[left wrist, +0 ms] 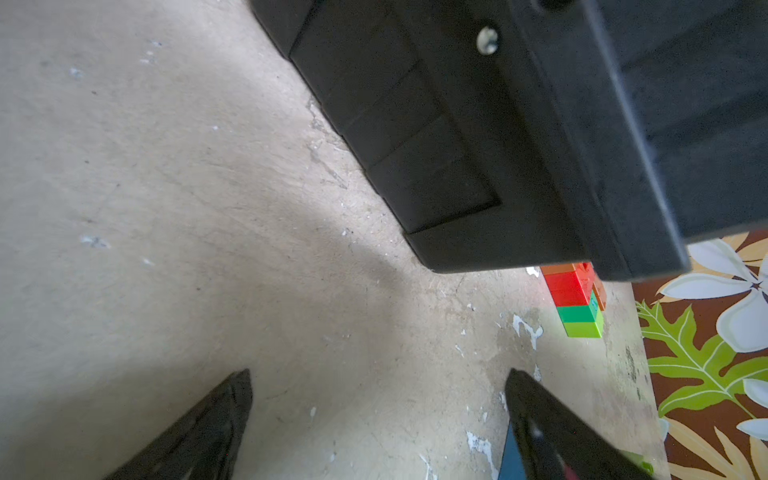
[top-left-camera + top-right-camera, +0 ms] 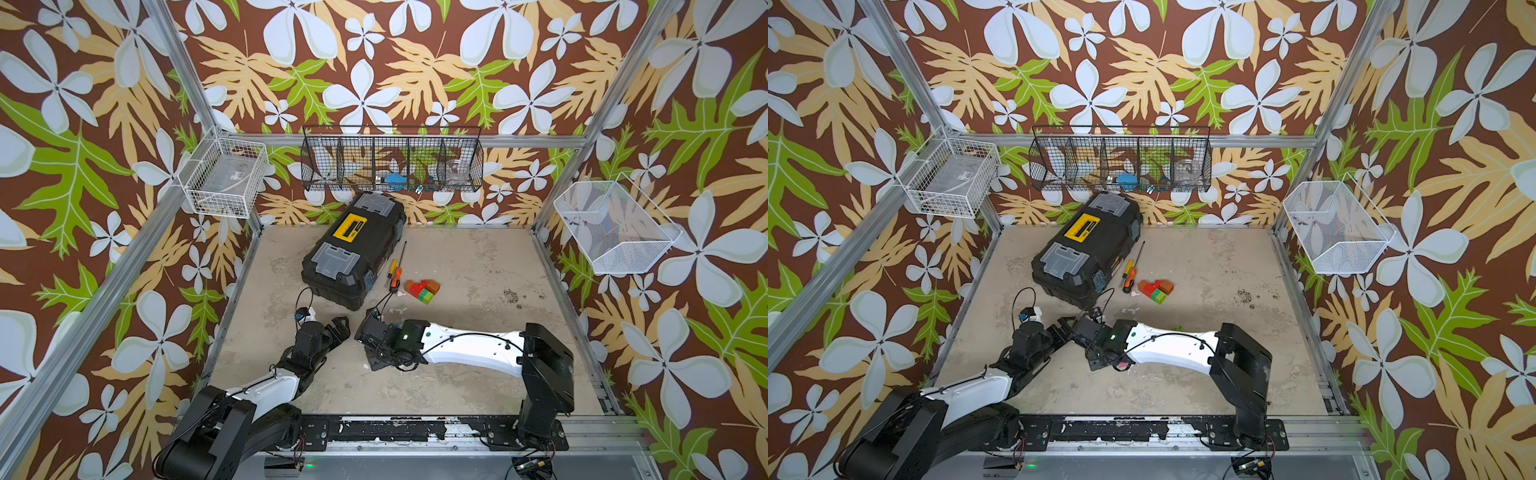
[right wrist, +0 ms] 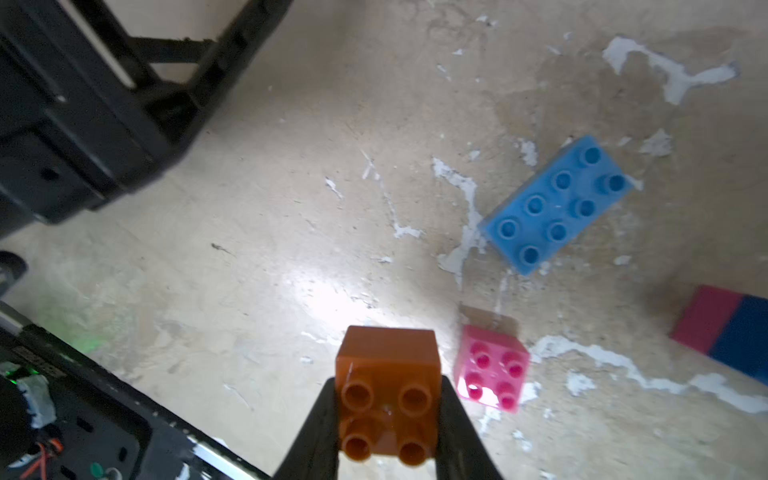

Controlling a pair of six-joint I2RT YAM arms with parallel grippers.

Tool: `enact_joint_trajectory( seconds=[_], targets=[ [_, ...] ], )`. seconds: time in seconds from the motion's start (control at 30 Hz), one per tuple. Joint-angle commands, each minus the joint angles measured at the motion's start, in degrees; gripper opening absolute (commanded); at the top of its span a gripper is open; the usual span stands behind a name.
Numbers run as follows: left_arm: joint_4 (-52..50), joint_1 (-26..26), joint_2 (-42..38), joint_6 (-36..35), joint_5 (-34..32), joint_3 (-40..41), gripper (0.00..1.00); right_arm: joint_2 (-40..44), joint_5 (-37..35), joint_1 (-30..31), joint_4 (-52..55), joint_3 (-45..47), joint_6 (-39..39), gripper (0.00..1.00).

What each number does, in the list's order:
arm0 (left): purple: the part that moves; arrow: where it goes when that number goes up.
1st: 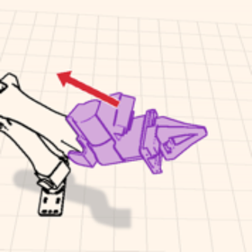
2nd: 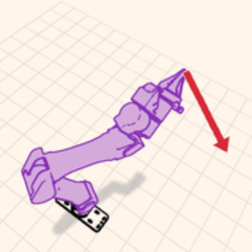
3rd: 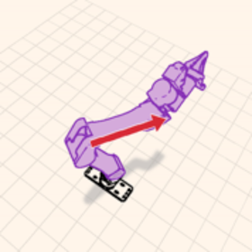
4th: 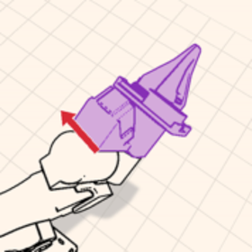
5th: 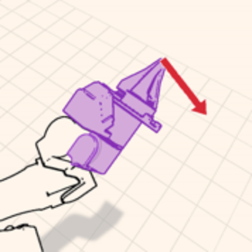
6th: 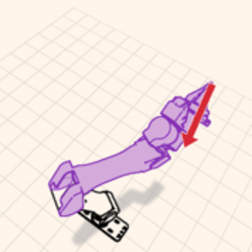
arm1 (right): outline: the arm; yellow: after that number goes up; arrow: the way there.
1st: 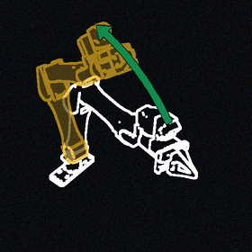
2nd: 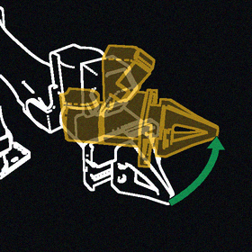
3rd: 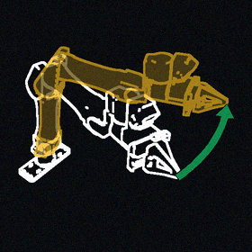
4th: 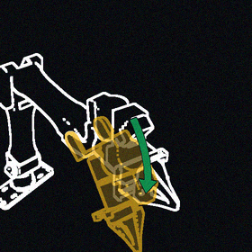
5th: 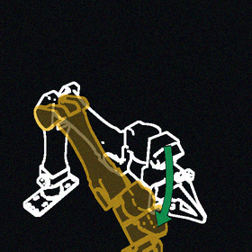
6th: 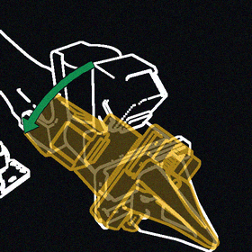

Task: Assemble the letter h with lego
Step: Pick up the lego brick from the center of the board, then assemble the lego brick with the lego brick.

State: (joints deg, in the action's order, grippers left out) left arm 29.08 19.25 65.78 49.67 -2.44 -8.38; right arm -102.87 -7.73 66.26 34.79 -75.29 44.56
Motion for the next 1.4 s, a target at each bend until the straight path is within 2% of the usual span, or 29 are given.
enact_joint_trajectory(
  seconds=[0.0, 0.13, 0.37, 0.73, 1.0, 1.2, 1.37],
  targets=[
    [-3.90, 0.05, 0.97, 0.34, 1.33, 0.03, 1.00, 2.58, 0.30, -1.09, 0.72, 4.20, -3.86, 0.24],
    [-4.11, 0.02, 0.45, -0.01, 1.17, -0.14, 1.00, 3.59, 1.66, -2.45, -2.51, 8.60, -3.36, 0.24],
    [-3.25, 0.04, -1.42, 0.36, 0.51, 1.00, 1.00, 1.39, 2.66, -3.06, -4.68, 9.72, -3.69, 0.24],
    [-0.02, 0.12, 1.43, 2.05, 0.54, 2.36, 0.99, -0.07, 4.17, -3.11, -6.18, 11.86, -2.19, 0.23],
    [0.90, 0.29, 3.90, 2.87, 1.95, 1.52, 1.00, -1.30, 3.78, -3.98, -2.44, 8.31, -0.82, 0.24],
    [-0.08, 1.02, 4.82, 2.89, 1.07, 0.97, 1.00, -2.98, 12.41, -5.88, -3.08, 7.09, 2.82, 0.24],
    [1.03, 1.52, 4.65, 3.46, -1.50, 2.35, 0.97, -6.10, 12.68, -6.47, -0.66, 4.83, 6.27, 0.25]
  ],
)
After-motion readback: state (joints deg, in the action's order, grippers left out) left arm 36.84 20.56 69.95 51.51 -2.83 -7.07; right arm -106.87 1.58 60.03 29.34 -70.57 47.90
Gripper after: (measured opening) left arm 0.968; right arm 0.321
